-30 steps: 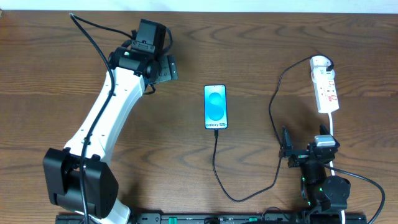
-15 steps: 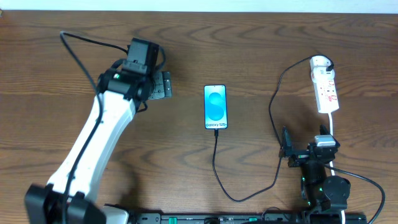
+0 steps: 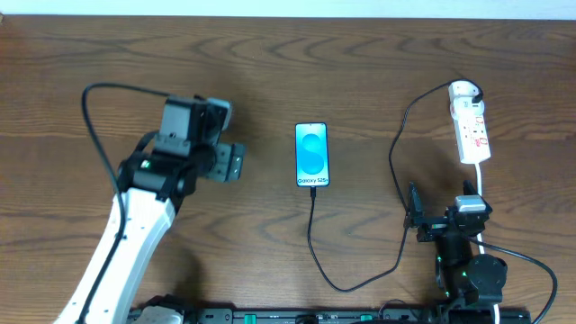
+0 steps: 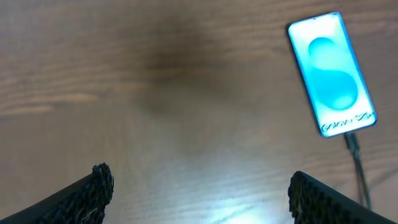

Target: Plug charger to phone and switch on socket

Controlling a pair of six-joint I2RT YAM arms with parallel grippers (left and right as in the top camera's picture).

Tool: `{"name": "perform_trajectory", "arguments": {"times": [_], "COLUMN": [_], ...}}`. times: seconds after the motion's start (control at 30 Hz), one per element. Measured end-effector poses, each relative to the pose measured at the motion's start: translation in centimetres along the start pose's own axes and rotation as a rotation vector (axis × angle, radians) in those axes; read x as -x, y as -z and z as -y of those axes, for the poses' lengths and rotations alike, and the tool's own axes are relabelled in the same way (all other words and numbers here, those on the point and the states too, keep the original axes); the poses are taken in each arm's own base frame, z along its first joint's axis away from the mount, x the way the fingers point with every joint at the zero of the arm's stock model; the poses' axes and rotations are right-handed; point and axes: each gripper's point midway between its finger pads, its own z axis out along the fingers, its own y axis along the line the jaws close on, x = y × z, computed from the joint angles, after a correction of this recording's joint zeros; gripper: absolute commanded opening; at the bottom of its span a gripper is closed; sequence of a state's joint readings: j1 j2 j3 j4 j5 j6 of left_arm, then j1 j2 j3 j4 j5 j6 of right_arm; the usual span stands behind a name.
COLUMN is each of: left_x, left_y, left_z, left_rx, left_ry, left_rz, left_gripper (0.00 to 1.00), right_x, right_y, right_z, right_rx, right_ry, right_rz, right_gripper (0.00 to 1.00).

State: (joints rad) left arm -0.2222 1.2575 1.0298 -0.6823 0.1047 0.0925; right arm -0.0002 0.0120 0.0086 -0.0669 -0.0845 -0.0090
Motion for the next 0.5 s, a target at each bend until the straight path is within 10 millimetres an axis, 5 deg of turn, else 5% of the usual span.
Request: {"name": "perform_trajectory", "arguments": {"times": [0.2, 0.5], "left_x": [-4.4, -4.8], "left_y": [1.2, 1.8], "left_z": [-1.8, -1.9], "left_rx": [-0.034, -0.039], "left_ry": [0.097, 0.089], "left_rz": [0.024, 0.24], "left_gripper": [0.92, 0.92], "right_x": [0.0, 0.0], "right_y": [0.0, 0.0], "right_z": [0.1, 0.1], "right_rx": [-0.003, -0.006], "right_ry": [0.0, 0.0], "right_rz": [0.0, 0.0], "right_gripper": [0.99, 0.99]}}
